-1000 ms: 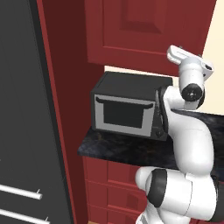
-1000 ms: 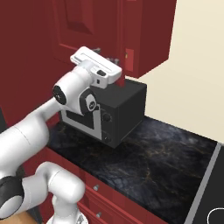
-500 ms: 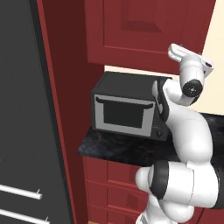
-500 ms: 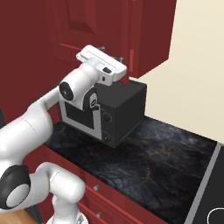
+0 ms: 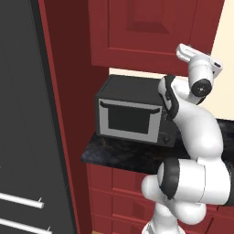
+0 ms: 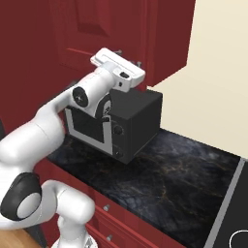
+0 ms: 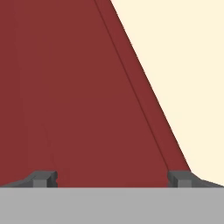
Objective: Pick up the dish brush and sponge from the sink, and place them back in the cabinet, and close the cabinet door.
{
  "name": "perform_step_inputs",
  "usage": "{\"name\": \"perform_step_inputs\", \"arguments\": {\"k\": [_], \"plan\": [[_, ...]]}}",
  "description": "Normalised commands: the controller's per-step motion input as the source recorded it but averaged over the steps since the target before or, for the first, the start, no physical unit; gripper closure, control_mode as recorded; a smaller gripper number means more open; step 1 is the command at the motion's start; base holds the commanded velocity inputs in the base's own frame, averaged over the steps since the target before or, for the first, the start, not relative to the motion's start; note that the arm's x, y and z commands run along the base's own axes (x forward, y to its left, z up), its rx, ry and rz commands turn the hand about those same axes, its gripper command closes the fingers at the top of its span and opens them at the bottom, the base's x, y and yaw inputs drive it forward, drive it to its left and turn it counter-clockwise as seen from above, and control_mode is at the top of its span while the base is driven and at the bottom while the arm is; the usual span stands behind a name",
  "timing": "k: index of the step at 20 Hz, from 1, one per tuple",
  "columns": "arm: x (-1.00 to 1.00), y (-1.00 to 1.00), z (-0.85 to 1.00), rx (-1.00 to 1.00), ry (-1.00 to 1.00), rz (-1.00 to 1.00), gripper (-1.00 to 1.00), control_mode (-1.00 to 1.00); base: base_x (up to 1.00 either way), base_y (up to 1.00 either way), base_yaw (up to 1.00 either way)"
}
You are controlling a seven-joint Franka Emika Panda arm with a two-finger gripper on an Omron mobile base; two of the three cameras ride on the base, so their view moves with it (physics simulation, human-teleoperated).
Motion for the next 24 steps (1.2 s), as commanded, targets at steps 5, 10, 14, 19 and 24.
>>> {"name": "perform_step_inputs", "arguments": {"k": [5, 10, 14, 19, 24], "plan": [[0.2, -0.14, 0.0, 0.0, 0.0, 0.01, -1.0, -1.0, 0.0, 0.0, 0.0], [0.21, -0.13, 0.0, 0.0, 0.0, 0.01, -1.0, -1.0, 0.0, 0.0, 0.0], [0.22, -0.13, 0.0, 0.0, 0.0, 0.01, -1.0, -1.0, 0.0, 0.0, 0.0], [0.17, -0.13, 0.0, 0.0, 0.0, 0.01, -1.0, -1.0, 0.0, 0.0, 0.0], [0.16, -0.12, 0.0, 0.0, 0.0, 0.01, -1.0, -1.0, 0.0, 0.0, 0.0]]}}
